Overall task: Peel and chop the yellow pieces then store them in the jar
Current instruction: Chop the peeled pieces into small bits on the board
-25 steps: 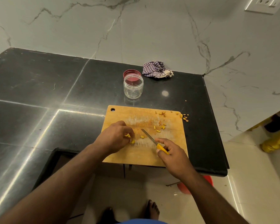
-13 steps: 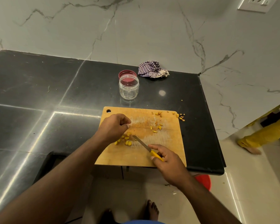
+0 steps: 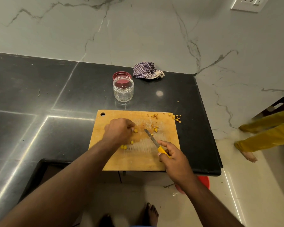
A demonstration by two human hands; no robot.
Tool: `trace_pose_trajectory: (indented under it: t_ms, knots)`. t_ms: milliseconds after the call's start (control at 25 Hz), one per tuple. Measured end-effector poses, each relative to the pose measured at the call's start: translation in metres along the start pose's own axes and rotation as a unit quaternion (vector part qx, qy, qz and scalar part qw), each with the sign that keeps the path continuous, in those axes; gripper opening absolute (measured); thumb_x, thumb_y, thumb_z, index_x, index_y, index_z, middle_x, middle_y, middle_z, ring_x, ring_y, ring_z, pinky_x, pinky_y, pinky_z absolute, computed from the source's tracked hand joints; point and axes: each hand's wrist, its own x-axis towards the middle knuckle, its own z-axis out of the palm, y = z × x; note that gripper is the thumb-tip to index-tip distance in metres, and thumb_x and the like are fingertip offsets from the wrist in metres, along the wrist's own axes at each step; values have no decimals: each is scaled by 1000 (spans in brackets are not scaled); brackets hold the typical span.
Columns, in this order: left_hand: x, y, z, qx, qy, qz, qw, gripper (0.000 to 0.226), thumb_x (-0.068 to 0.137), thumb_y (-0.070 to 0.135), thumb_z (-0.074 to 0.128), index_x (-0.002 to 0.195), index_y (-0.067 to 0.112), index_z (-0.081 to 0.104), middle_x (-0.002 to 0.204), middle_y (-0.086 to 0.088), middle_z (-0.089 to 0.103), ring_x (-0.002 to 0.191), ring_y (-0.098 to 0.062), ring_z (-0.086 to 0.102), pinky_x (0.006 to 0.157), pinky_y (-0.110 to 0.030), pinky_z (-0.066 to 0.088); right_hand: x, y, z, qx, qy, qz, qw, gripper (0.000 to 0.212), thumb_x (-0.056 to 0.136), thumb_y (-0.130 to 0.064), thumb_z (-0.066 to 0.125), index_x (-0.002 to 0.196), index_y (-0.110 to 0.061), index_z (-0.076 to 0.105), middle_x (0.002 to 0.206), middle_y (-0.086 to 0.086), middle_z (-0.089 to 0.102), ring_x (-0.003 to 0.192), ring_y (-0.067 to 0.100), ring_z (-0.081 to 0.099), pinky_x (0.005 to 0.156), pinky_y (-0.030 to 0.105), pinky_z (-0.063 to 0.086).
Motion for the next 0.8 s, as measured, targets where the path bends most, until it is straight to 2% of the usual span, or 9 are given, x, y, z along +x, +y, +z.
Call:
trace_pose_trajectory:
  t_ms: [120,200,280,360,480,800]
  knots:
    - [-2,-4,-2,30,14,-5,999,25,91,39,65,115,36,70,114,13,70,114,-19,54,92,-44,42,0,-2,2,-19,-4,-2,1000,42,98,-20,49,136,-37,53,101,-13,63,70,-1,55,57,18,42]
    - [-4,-3,2,38,21,-2,999,25,87,43,66,111,38,72,111,15,70,113,-18,53,88,-43,39,-1,-8,4,-59,-16,-25,998,45,99,-19,46,141,-35,47,114,-11,61,76,-2,55,59,13,39]
    - [-7,1,4,43,33,-7,999,25,86,45,66,109,38,72,108,15,70,112,-18,50,85,-42,35,-2,-16,8,-114,-29,-55,992,47,100,-20,44,145,-32,41,125,-10,56,90,0,57,66,11,44]
    - [-10,4,6,43,46,-10,998,23,87,46,66,108,37,72,106,15,69,111,-18,49,84,-41,34,-2,-22,12,-160,-32,-83,983,47,101,-20,43,147,-29,37,133,-6,53,105,4,56,82,17,47]
    - [-13,7,8,31,51,-12,998,21,89,44,66,107,36,72,105,15,69,111,-17,49,85,-41,33,0,-25,18,-203,-38,-101,973,48,101,-20,40,148,-24,34,143,-1,48,126,12,47,103,25,40]
    - [-11,6,7,9,43,-32,999,13,86,46,67,95,37,73,98,19,68,107,-15,51,81,-40,31,0,-28,33,-251,-51,-113,960,48,102,-21,36,150,-24,29,143,0,46,124,14,48,103,30,42]
